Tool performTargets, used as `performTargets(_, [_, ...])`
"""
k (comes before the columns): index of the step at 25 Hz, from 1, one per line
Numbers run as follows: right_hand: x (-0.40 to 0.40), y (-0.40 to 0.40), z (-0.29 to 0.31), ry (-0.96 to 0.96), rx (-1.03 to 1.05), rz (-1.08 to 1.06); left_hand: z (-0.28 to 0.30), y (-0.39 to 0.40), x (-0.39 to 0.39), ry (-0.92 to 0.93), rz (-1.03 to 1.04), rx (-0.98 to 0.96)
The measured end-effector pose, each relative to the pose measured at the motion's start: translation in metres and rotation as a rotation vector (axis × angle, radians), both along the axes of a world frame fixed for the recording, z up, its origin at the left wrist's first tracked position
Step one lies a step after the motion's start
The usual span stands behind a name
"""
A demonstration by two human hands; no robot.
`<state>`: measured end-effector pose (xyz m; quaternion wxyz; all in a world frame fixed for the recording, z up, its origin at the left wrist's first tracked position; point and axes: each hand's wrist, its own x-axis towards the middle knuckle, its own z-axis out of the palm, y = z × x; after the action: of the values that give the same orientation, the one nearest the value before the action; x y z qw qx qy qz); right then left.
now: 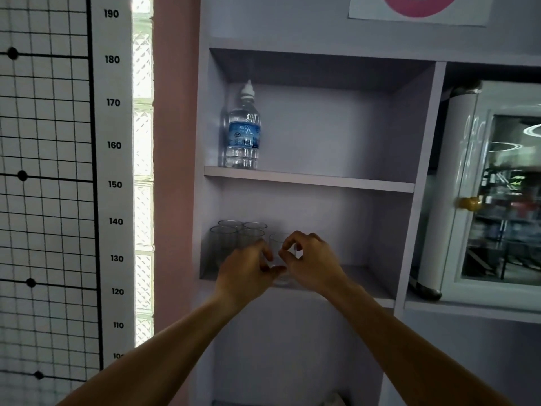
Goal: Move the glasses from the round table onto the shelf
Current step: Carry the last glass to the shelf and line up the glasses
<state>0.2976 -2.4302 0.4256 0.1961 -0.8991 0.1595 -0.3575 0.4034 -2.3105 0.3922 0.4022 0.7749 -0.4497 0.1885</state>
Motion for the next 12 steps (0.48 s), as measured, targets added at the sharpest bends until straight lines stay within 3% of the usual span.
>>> performTargets(12, [0.012, -0.006, -0.002, -0.043, 0.15, 0.134, -0.006, -0.007, 0.003, -0.012, 0.102, -0.04])
